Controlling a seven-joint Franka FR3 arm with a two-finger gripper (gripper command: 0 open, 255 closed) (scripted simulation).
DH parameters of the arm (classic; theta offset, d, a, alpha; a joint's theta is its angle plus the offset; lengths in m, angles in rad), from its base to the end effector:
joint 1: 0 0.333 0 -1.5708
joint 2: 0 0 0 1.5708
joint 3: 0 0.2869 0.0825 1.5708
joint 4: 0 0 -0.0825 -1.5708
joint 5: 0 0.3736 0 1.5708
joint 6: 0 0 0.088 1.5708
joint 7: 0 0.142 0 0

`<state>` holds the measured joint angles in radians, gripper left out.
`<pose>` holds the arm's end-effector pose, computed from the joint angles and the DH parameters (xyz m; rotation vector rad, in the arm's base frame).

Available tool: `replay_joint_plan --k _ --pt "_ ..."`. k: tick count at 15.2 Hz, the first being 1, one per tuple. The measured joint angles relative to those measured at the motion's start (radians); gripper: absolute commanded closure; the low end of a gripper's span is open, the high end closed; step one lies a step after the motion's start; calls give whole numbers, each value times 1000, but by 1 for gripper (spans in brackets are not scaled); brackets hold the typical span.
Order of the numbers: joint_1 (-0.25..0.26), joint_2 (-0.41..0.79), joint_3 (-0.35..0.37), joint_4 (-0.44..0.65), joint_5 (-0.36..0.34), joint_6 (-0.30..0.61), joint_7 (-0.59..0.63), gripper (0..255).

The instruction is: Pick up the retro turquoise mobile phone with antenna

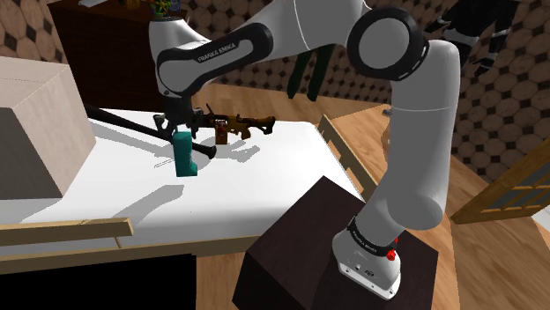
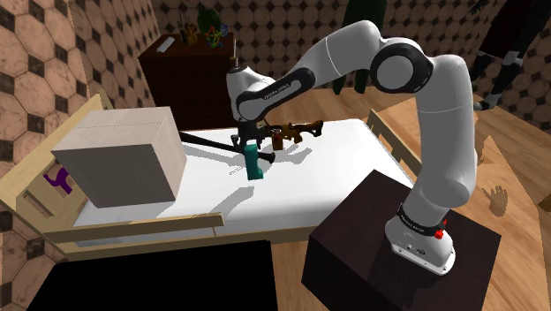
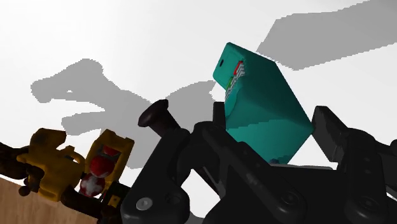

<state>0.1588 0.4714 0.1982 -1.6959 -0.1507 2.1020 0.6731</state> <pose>0.6050 0.2050 0.2671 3.0570 -0.3915 -0.0438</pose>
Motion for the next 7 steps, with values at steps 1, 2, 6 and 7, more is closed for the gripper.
replay_joint_plan --k 1,2,6,7 --pt "0 -5 1 5 1 -9 -1 255" --pt "-1 -13 2 6 3 -19 -3 255" --pt "-2 -35 5 32 10 -66 -8 255" --pt "-3 -39 5 35 11 -73 -10 255"
